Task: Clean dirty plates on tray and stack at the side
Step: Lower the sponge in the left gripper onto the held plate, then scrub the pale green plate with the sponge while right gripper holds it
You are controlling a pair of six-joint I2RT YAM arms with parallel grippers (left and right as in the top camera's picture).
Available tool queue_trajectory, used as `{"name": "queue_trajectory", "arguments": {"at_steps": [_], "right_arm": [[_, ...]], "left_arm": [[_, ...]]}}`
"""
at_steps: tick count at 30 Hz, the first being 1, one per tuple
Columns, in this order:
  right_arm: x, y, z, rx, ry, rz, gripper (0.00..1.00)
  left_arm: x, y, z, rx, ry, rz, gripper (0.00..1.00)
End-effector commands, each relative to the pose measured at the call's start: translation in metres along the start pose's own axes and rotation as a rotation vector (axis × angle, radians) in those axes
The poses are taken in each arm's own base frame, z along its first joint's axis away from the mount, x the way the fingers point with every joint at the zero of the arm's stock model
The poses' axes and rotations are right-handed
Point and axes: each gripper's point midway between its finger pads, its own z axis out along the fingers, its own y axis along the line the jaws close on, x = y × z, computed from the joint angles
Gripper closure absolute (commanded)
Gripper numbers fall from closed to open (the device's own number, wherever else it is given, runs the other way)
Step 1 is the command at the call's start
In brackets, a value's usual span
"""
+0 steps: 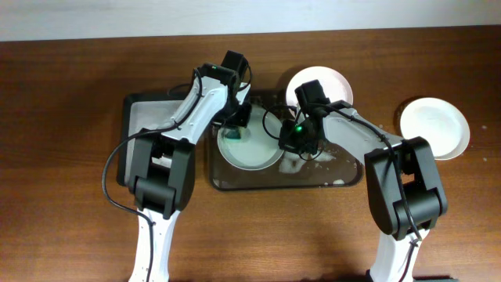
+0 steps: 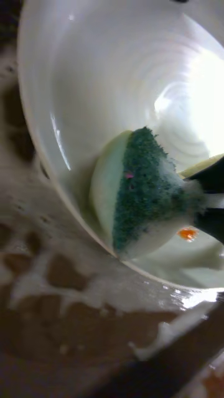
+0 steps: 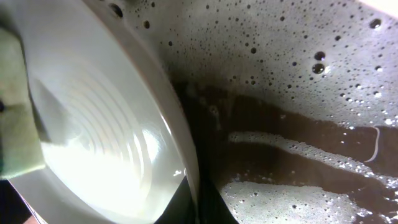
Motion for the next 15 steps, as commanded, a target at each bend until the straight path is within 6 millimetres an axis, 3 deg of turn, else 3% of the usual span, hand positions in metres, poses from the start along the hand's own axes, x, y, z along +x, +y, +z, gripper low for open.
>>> {"name": "queue_trajectory", "arguments": {"at_steps": [1, 5, 9, 12, 15], "right_arm": [[-0.004, -0.011, 0.006, 0.044, -0.006, 0.004, 0.96], [-0.004, -0.011, 0.006, 0.044, -0.006, 0.004, 0.96], [-0.004, -0.011, 0.006, 0.044, -0.006, 0.004, 0.96], [-0.004, -0.011, 0.006, 0.044, -0.006, 0.003, 0.96], [-0.004, -0.011, 0.006, 0.044, -0.006, 0.003, 0.96]], "left_arm": [[-0.001, -0.004, 0.006, 0.014, -0.016, -0.037, 0.99], [0.003, -0.03, 0.008, 0.162, 0.0, -0.03, 0.99], [-0.005, -0.047, 0.004, 0.258, -0.042, 0.093, 0.99], [-0.01, -0.028, 0.007, 0.176, -0.057, 0.068, 0.99], [-0.012, 0.009, 0.009, 0.003, -0.065, -0.052, 0.99]]}}
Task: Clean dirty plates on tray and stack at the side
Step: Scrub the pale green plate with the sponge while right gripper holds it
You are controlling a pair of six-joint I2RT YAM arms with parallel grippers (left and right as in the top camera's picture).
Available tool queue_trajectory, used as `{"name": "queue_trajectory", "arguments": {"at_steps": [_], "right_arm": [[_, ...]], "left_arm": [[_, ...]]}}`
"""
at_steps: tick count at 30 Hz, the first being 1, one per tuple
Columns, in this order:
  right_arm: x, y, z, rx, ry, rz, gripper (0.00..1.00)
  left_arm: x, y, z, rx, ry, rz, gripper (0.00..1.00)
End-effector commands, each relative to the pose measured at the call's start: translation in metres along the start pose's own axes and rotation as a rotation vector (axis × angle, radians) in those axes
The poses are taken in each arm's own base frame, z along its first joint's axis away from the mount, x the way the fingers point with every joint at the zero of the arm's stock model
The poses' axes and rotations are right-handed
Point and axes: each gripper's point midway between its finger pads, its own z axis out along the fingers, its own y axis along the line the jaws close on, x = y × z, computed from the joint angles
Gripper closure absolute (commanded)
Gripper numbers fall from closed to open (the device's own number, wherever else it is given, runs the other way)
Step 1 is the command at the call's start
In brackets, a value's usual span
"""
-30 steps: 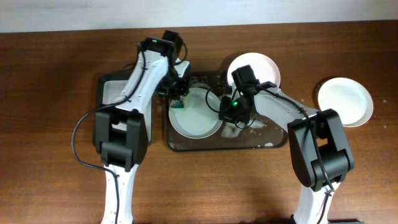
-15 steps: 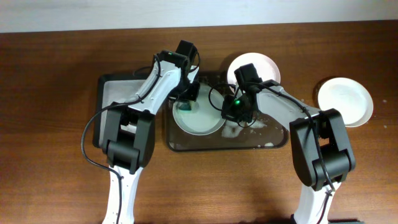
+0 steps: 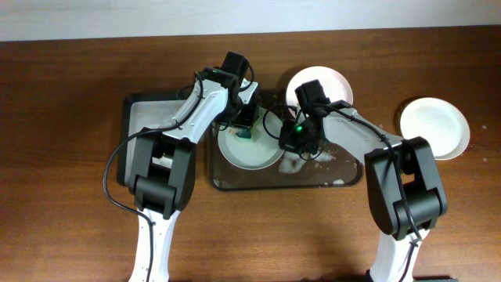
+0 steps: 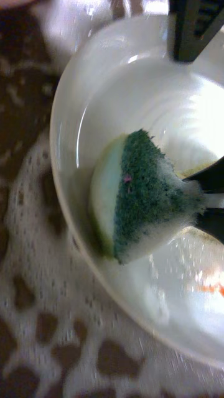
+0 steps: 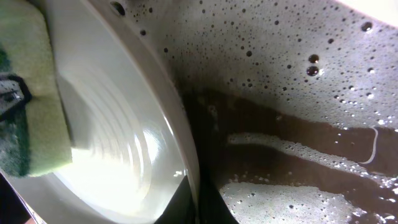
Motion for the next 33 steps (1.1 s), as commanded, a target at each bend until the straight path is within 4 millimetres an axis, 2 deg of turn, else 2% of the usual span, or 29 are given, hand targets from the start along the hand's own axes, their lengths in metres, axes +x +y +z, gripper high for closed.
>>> {"name": "queue_trajectory", "arguments": {"at_steps": [1, 2, 4, 6, 9, 11, 14, 16, 17, 20, 23, 27, 29, 31, 33], "right_arm": [[-0.003, -0.011, 0.006, 0.041, -0.004, 0.002, 0.96], [-0.003, -0.01, 0.006, 0.041, -0.003, 0.0, 0.96], [-0.003, -0.01, 0.007, 0.041, -0.003, 0.0, 0.96], [-0.003, -0.01, 0.007, 0.041, -0.003, 0.0, 0.96], [-0.003, -0.01, 0.007, 0.041, -0.003, 0.001, 0.96], [-0.003, -0.01, 0.007, 0.041, -0.004, 0.0, 0.96], [-0.004, -0.01, 0.007, 0.039, -0.006, -0.001, 0.96], [-0.004, -0.01, 0.007, 0.039, -0.006, -0.001, 0.96], [-0.004, -0.01, 0.007, 0.039, -0.006, -0.001, 0.96], [-0.004, -0.01, 0.007, 0.039, -0.006, -0.001, 0.96], [-0.004, -0.01, 0.007, 0.04, -0.006, -0.001, 0.96], [-0.004, -0.01, 0.007, 0.04, -0.005, 0.0, 0.96], [-0.004, -0.01, 0.007, 0.04, -0.005, -0.001, 0.96], [-0.004, -0.01, 0.007, 0.04, -0.005, -0.001, 0.96], [-0.004, -0.01, 0.007, 0.04, -0.005, -0.001, 0.96]], "left_arm": [[0.0, 0.05, -0.007, -0.233, -0.024, -0.124, 0.99], [0.0, 0.061, -0.01, -0.296, -0.031, -0.16, 0.99], [0.004, 0.071, -0.014, -0.357, -0.029, -0.192, 0.99], [0.011, 0.07, -0.014, -0.36, 0.001, -0.194, 0.99], [0.034, 0.064, -0.014, -0.338, 0.095, -0.201, 0.99], [0.046, 0.056, -0.013, -0.297, 0.151, -0.191, 0.99], [0.058, 0.018, -0.009, -0.065, 0.229, -0.066, 0.99], [0.051, -0.009, -0.008, 0.101, 0.203, 0.025, 0.99], [0.046, -0.015, -0.008, 0.142, 0.177, 0.049, 0.99], [0.026, -0.019, -0.005, 0.161, 0.096, 0.078, 0.99], [0.006, -0.002, -0.002, 0.059, 0.019, 0.017, 0.99], [-0.006, 0.043, -0.006, -0.205, -0.043, -0.105, 0.99], [-0.002, 0.054, -0.009, -0.274, -0.034, -0.128, 0.99], [0.01, 0.055, -0.009, -0.278, 0.013, -0.133, 0.99], [0.033, 0.055, -0.011, -0.288, 0.105, -0.143, 0.99]]}}
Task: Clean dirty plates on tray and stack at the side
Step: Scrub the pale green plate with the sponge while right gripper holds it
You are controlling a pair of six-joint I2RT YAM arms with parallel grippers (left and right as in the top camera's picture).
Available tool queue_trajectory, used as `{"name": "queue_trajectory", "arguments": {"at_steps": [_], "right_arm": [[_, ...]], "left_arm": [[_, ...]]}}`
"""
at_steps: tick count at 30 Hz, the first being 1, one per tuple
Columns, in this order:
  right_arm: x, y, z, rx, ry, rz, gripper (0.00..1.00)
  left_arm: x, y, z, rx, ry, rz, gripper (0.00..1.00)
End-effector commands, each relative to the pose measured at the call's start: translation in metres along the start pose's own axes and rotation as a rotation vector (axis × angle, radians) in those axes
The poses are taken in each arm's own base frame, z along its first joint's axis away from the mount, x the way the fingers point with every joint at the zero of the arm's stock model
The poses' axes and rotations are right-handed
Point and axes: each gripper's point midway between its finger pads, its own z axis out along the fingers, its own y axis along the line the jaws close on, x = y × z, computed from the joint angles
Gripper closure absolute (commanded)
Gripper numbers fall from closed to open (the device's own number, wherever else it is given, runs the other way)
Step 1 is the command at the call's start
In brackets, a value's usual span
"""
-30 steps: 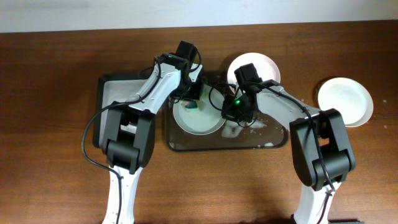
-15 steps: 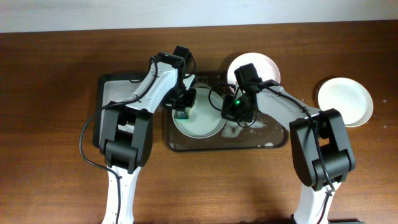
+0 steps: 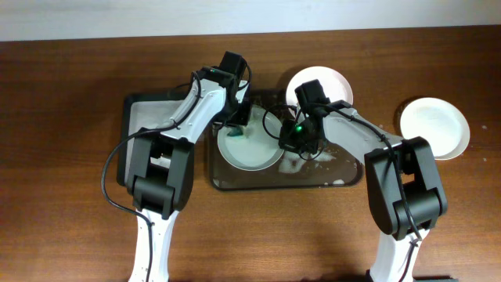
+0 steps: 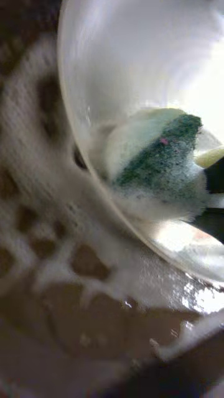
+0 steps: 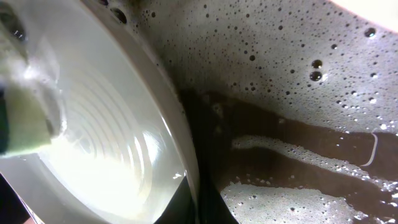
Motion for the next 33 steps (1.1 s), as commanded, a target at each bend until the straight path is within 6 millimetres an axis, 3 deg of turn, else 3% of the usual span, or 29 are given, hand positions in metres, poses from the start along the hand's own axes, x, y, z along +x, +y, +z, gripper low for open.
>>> {"name": "queue_trajectory", "arguments": {"at_steps": [1, 4, 7, 12, 17, 20, 23, 26, 29, 33], "right_arm": [[-0.003, -0.01, 0.007, 0.041, -0.002, 0.008, 0.96], [-0.003, -0.01, 0.007, 0.041, -0.002, 0.008, 0.96], [-0.003, -0.01, 0.007, 0.04, -0.002, 0.007, 0.96], [-0.003, -0.01, 0.007, 0.04, -0.002, 0.007, 0.96], [-0.003, -0.01, 0.007, 0.04, -0.003, 0.007, 0.96], [-0.003, -0.01, 0.007, 0.04, -0.002, 0.007, 0.96], [-0.003, -0.01, 0.007, 0.04, -0.002, 0.008, 0.96], [-0.003, -0.01, 0.007, 0.041, -0.002, 0.007, 0.96], [-0.003, -0.01, 0.007, 0.041, -0.002, 0.007, 0.96], [-0.003, -0.01, 0.007, 0.04, -0.002, 0.008, 0.96]], "left_arm": [[0.03, 0.027, -0.003, -0.132, 0.115, -0.051, 0.99], [0.063, 0.031, -0.009, -0.154, 0.252, -0.052, 0.99], [0.075, 0.012, -0.011, -0.029, 0.31, 0.024, 0.99], [0.06, -0.057, -0.019, 0.402, 0.226, 0.178, 0.99], [0.034, -0.067, -0.018, 0.448, 0.111, 0.203, 0.99], [0.013, -0.058, -0.011, 0.372, 0.038, 0.156, 0.99], [-0.011, -0.032, -0.003, 0.202, -0.045, 0.082, 0.99], [-0.017, 0.006, 0.0, -0.017, -0.072, 0.003, 0.99], [-0.004, 0.034, -0.002, -0.176, -0.023, -0.006, 0.99], [0.028, 0.048, -0.007, -0.262, 0.102, 0.001, 0.99]]}}
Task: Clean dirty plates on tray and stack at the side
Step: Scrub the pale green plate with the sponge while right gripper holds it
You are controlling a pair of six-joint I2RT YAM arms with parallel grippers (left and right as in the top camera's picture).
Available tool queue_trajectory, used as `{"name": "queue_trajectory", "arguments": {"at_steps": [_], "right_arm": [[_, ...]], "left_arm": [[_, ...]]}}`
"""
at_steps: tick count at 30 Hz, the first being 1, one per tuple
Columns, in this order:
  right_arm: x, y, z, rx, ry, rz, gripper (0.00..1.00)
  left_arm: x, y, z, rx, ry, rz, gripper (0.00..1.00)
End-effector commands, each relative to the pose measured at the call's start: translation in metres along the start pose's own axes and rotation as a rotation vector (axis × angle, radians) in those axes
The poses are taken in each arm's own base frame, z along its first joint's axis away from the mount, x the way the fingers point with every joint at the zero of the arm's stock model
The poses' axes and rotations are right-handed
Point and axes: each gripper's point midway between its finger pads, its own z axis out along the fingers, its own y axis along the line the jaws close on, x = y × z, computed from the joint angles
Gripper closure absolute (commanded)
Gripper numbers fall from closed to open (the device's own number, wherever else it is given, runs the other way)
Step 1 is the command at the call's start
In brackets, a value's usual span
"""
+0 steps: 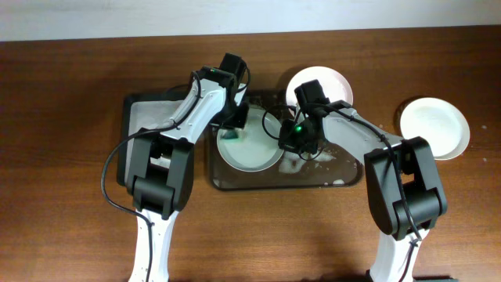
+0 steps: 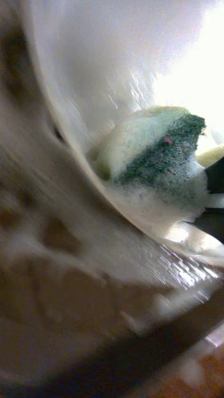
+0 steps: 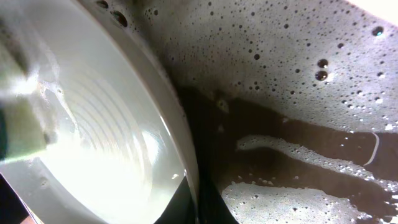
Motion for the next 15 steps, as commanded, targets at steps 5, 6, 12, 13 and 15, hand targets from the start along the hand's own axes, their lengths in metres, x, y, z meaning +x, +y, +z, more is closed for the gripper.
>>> {"name": "queue_trajectory", "arguments": {"at_steps": [5, 6, 12, 13, 15], "right_arm": [[-0.003, -0.011, 0.006, 0.041, -0.003, 0.017, 0.96], [-0.003, -0.011, 0.006, 0.041, -0.003, 0.017, 0.96], [-0.003, -0.011, 0.006, 0.04, -0.003, 0.017, 0.96], [-0.003, -0.011, 0.006, 0.04, -0.002, 0.017, 0.96], [-0.003, -0.01, 0.006, 0.038, -0.001, 0.017, 0.96]], "left_arm": [[0.044, 0.016, -0.003, -0.149, 0.166, -0.013, 0.99], [0.047, -0.002, -0.001, -0.07, 0.181, -0.003, 0.99], [0.038, -0.074, -0.006, 0.286, 0.142, 0.089, 0.99], [0.036, -0.075, -0.006, 0.292, 0.131, 0.087, 0.99], [0.031, -0.076, -0.005, 0.293, 0.114, 0.083, 0.99]]}}
